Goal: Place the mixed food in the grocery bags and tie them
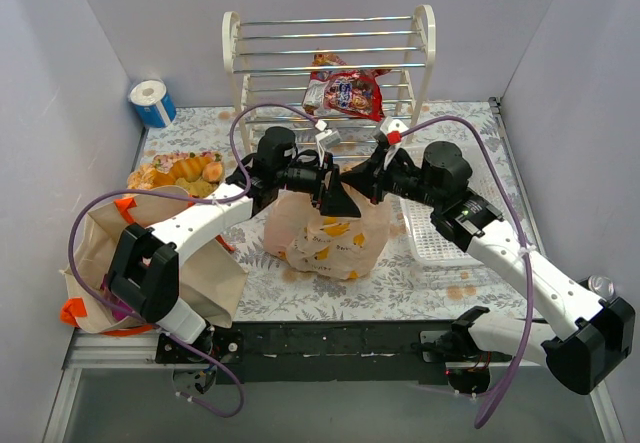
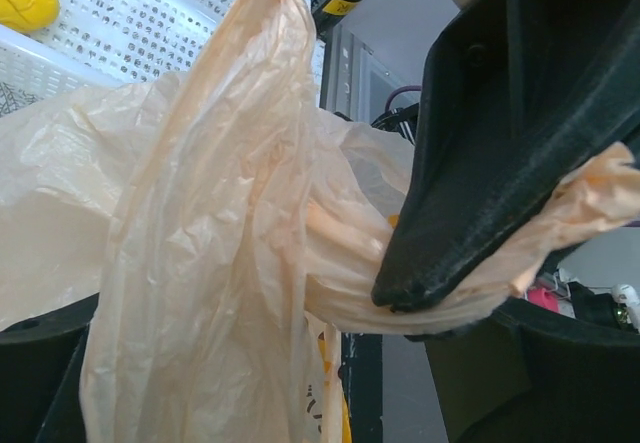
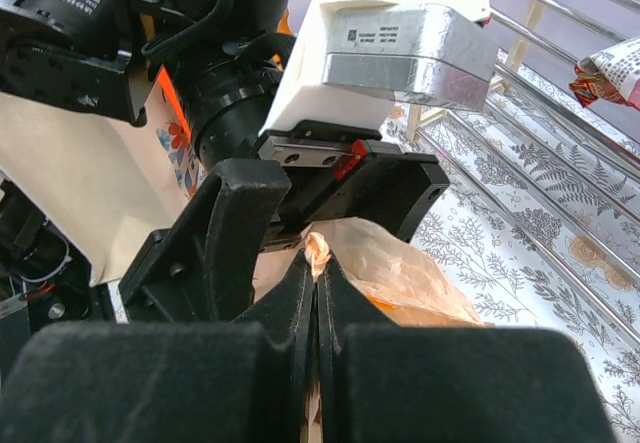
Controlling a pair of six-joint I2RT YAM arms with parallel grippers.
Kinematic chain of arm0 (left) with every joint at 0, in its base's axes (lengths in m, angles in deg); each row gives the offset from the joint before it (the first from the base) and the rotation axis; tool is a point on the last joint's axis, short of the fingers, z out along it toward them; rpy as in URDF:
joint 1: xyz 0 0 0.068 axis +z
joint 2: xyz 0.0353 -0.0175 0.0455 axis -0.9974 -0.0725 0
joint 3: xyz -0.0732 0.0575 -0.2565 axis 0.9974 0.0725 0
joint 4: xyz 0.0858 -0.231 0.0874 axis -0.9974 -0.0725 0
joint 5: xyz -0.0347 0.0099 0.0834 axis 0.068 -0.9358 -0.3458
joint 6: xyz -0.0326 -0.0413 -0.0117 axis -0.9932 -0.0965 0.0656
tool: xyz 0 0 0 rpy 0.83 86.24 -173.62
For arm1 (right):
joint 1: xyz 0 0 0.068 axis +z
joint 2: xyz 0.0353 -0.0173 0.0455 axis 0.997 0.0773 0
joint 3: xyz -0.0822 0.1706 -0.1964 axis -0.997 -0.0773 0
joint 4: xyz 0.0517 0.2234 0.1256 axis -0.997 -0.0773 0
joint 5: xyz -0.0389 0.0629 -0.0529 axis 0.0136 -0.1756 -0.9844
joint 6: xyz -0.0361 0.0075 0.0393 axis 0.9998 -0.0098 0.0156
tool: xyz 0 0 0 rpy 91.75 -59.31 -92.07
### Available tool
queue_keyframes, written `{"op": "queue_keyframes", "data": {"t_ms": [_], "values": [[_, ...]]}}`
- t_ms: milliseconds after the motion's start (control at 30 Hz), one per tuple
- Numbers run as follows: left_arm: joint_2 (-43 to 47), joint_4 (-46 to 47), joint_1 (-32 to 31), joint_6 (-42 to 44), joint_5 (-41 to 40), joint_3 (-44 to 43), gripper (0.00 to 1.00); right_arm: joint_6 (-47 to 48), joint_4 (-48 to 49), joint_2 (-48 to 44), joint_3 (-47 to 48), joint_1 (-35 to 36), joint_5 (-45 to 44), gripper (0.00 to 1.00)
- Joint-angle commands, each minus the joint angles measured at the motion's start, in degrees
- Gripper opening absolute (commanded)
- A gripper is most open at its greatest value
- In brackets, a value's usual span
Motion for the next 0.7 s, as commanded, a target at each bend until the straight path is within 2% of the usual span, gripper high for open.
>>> {"op": "queue_keyframes", "data": {"t_ms": [0, 133, 200, 333, 500, 667], "values": [[1.1, 7.1, 0.0, -4.2, 1.8, 1.9, 0.79, -1.3, 5.2, 0.5, -0.5, 1.0, -1.9, 0.01], [0.8, 10.5, 0.0, -6.8, 1.5, 3.0, 0.7, -1.5, 5.5, 0.9, -0.7, 1.6, -2.9, 0.01], [1.0, 11.7, 0.0, -7.6, 2.0, 3.4, 0.7, -1.4, 5.6, 0.8, -1.2, 1.7, -4.1, 0.01], [2.4, 10.8, 0.0, -5.7, 3.7, 3.8, 0.75, -0.4, 4.9, 0.3, -1.7, 1.7, -6.3, 0.01], [3.9, 4.6, 0.0, -0.3, 4.1, 3.5, 0.8, 0.3, 3.5, -0.1, -1.4, 1.7, -6.8, 0.01], [3.2, 10.3, 0.0, -5.1, 3.5, 4.2, 0.8, -0.4, 3.9, 0.3, -1.5, 1.6, -6.0, 0.01]]}}
